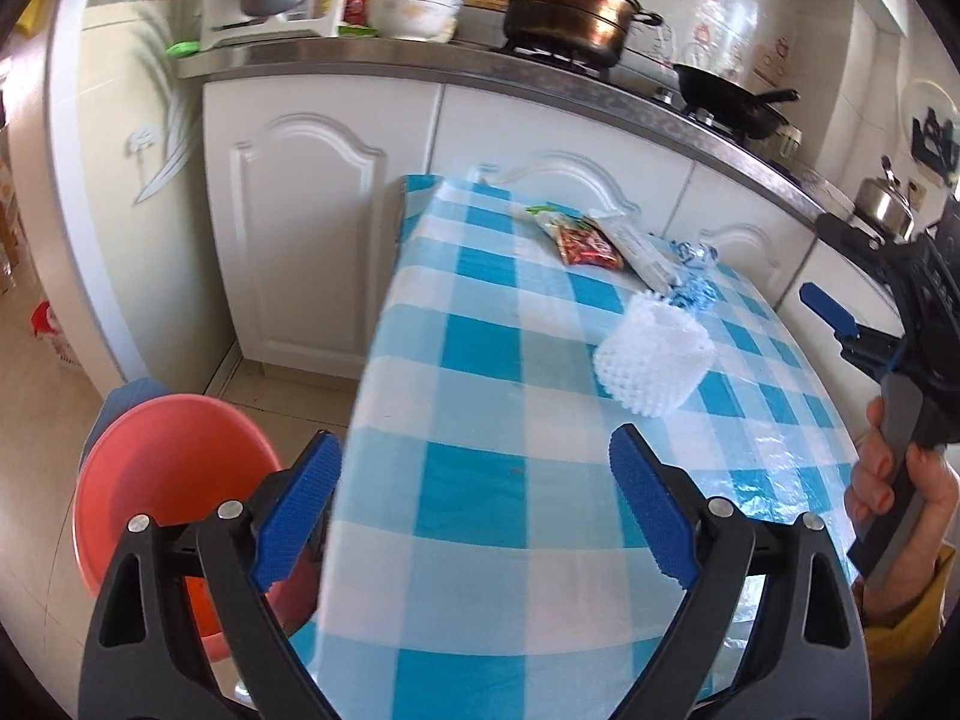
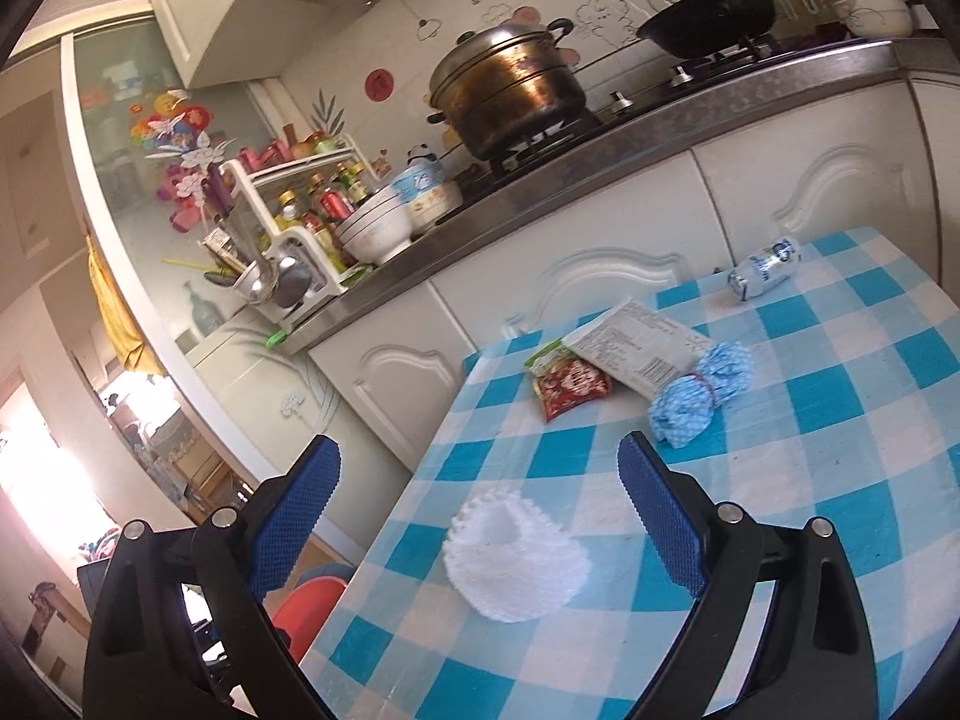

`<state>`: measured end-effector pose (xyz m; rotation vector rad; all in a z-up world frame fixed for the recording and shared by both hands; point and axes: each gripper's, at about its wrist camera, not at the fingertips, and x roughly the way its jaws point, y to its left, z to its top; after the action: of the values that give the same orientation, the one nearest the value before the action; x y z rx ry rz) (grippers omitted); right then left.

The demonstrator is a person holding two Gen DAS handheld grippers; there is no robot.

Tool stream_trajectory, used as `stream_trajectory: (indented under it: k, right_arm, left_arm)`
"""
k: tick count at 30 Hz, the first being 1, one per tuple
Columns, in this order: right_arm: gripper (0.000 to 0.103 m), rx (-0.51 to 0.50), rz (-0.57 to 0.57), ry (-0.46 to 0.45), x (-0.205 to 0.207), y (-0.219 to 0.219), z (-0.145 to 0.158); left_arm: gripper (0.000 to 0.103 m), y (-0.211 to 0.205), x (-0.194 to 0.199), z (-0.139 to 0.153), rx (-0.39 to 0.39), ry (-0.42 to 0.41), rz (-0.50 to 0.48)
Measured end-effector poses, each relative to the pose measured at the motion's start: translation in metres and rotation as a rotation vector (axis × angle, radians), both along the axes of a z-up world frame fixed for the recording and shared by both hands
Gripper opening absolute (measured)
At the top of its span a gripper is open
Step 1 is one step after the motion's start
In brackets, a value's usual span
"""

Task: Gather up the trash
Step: 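Move both tools back toward the table and the remaining foam net, then grasp the red snack wrapper with the left gripper while the right gripper grasps the blue cloth bundle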

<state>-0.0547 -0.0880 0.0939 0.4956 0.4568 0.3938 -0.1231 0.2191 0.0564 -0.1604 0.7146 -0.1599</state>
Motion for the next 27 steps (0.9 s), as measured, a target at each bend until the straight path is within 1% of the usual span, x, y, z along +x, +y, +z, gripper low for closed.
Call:
stream_trajectory:
  k: [4,9,11,13,16,19,20,23,26,27]
  right_arm:
    - [0.093,0.034,-0.075,0.032,0.008,-0.036,-0.008]
    - [0.093,0.060,-0.156,0.081,0.019,-0.074,-0.023]
    - [0.093,0.071,-0.180,0.101,0.021,-0.085,-0.030]
    - [0.093,0.080,-0.193,0.124,0.026,-0.094,-0.037]
    - [0.093,0.086,-0.210,0.145,0.030,-0.101,-0.045]
    - [0.093,0.073,-0.205,0.165,0.037,-0.102,-0.051]
    - [0.093,0.067,-0.203,0.167,0.038,-0.101,-0.052]
    - [0.093,0.040,-0.191,0.177,0.042,-0.095,-0.056]
    - [0.093,0.005,-0.183,0.195,0.047,-0.089,-0.059]
    - [0.093,-0.004,-0.180,0.204,0.050,-0.087,-0.060]
  left_arm:
    - [0.091,-0.022,0.006,0.002,0.015,-0.002,-0.053]
    - [0.091,-0.051,0.019,0.000,0.029,0.015,-0.119]
    - [0.091,-0.057,0.030,0.003,0.013,0.029,-0.134]
    - [0.091,-0.060,0.044,0.011,-0.025,0.029,-0.133]
    - [0.091,-0.065,0.073,0.027,-0.097,0.031,-0.132]
    - [0.091,-0.078,0.115,0.042,-0.152,0.049,-0.155]
    - [0.091,-0.083,0.128,0.046,-0.154,0.044,-0.165]
    - [0.091,-0.097,0.164,0.053,-0.128,0.027,-0.169]
    - [0.091,-0.111,0.207,0.048,-0.140,0.069,-0.172]
    - [0.091,-0.115,0.218,0.047,-0.146,0.073,-0.187]
